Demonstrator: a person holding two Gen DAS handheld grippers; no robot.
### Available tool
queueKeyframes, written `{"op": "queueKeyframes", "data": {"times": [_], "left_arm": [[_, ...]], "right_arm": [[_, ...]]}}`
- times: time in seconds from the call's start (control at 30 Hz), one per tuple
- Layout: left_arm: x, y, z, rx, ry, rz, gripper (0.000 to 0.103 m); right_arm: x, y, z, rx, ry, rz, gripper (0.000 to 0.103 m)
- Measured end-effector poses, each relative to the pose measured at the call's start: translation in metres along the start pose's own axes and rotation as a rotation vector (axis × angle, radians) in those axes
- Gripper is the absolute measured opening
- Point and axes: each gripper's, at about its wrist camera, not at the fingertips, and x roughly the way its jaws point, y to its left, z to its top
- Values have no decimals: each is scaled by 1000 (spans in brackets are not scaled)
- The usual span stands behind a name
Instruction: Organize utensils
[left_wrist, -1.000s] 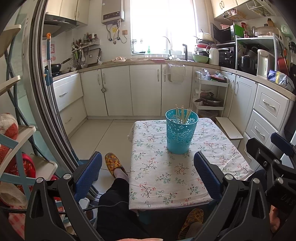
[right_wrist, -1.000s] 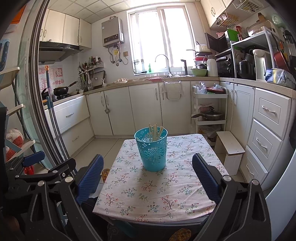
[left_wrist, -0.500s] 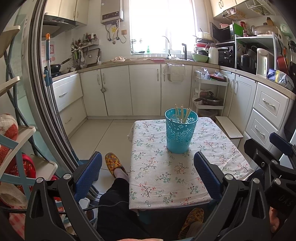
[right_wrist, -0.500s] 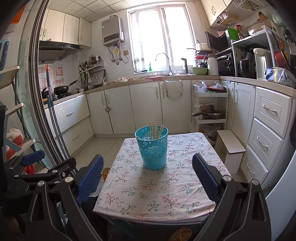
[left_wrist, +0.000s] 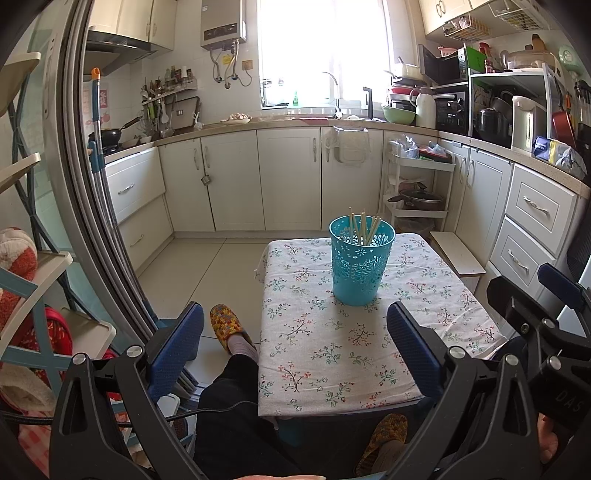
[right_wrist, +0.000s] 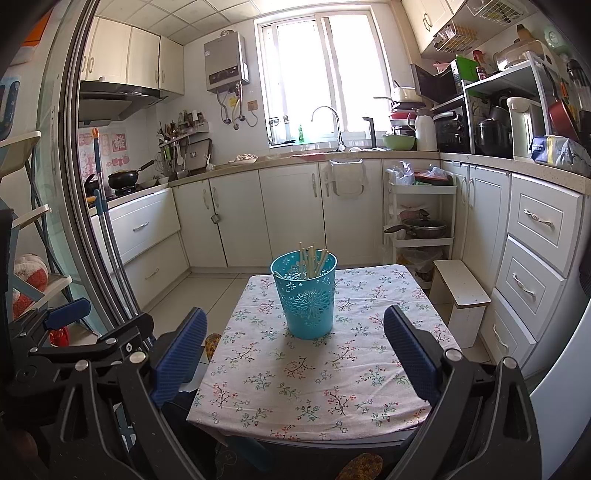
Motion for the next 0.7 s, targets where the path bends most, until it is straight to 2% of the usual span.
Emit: {"op": "queueKeyframes", "data": {"times": [0.7], "left_arm": [[-1, 2, -1, 3, 2, 4, 95]], "right_arm": [[0, -1, -1, -8, 3, 6, 93]]}}
